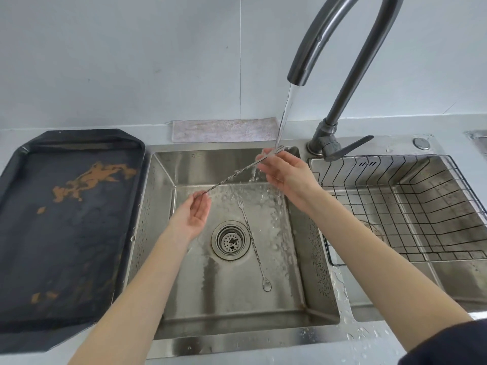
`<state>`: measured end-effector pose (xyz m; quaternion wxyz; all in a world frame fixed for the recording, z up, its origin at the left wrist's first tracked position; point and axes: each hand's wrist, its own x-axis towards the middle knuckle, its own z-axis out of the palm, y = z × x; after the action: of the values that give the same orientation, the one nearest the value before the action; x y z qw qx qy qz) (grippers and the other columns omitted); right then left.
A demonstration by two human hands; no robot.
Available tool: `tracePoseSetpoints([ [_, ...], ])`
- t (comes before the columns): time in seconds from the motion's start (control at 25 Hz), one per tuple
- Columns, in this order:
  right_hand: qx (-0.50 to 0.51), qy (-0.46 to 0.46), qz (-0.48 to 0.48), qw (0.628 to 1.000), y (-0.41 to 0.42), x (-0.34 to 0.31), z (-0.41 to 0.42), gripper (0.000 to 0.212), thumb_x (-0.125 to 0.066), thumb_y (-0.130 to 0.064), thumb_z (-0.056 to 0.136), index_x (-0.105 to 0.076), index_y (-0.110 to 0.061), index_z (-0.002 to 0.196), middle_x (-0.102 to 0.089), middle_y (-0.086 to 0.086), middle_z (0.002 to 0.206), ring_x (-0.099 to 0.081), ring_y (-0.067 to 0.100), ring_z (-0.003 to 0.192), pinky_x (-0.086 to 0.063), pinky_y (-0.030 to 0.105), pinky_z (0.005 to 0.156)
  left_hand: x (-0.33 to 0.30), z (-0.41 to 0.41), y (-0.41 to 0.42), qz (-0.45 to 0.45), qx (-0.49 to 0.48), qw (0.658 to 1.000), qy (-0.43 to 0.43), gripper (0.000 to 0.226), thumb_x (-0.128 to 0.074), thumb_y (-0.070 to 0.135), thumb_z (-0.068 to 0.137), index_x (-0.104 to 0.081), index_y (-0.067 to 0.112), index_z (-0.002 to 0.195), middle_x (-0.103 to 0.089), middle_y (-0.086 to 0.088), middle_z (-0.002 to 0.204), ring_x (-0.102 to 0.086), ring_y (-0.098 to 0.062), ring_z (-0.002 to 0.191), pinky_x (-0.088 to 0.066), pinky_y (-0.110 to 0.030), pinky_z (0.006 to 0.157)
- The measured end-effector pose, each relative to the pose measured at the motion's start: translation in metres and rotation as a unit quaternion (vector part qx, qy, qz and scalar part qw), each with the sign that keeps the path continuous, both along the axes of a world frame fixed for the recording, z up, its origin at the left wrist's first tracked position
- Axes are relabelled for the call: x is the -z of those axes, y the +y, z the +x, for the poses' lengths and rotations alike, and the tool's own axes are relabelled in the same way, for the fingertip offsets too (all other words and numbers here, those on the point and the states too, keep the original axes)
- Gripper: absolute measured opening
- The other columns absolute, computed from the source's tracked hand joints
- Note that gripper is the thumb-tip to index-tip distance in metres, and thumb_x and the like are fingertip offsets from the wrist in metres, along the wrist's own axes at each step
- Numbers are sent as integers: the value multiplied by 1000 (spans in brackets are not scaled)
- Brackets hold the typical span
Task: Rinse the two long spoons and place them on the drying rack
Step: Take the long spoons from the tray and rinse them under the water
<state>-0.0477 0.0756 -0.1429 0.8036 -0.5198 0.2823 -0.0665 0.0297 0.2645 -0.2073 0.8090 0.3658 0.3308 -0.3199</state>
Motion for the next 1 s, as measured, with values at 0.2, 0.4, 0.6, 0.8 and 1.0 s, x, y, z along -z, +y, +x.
tracePoseSetpoints([
  [0.2, 41, 13, -87, 995, 1, -5, 8, 16, -64, -17, 86, -57, -18, 72, -69, -8, 65, -63, -3, 51, -51, 14, 59, 12, -12, -4, 11, 55, 998, 39, 22, -48, 12, 93, -57, 1, 76, -68, -8, 48, -67, -14, 43, -55, -22, 41],
  [0.4, 60, 10, -156, 986, 2, -10, 10, 19, -60, -21, 89, -64, -22, 70, -67, -11, 56, -62, -6, 49, -52, 7, 58, 14, -24, -20, 16, 70, 994, 85, 26, -54, 14, 90, -56, 2, 67, -65, -8, 45, -65, -15, 40, -52, -23, 36],
  [0.6, 32, -16, -229, 973, 1, -23, 8, 30, -44, -16, 98, -63, -23, 76, -62, -4, 71, -63, -5, 50, -52, 6, 59, 1, -33, -34, 197, 241, 950, -32, 16, -54, 18, 91, -57, 5, 82, -61, -1, 71, -64, -11, 60, -56, -25, 55],
  [0.8, 11, 2, -332, 943, 2, -34, 13, 31, -44, -18, 97, -61, -24, 72, -60, -9, 66, -61, -1, 55, -53, 21, 69, -38, -37, -64, 368, 389, 748, -392, 32, -42, 8, 92, -54, 13, 121, -55, -5, 130, -50, -20, 121, -38, -27, 98],
  [1.0, 27, 7, -375, 926, -2, -41, 14, 19, -51, -21, 94, -67, -17, 84, -60, -11, 63, -56, -7, 45, -49, 13, 64, -52, -35, -80, 300, 414, 729, -455, 28, -52, 35, 90, -69, 15, 102, -73, -4, 104, -63, 6, 88, -40, -18, 84],
])
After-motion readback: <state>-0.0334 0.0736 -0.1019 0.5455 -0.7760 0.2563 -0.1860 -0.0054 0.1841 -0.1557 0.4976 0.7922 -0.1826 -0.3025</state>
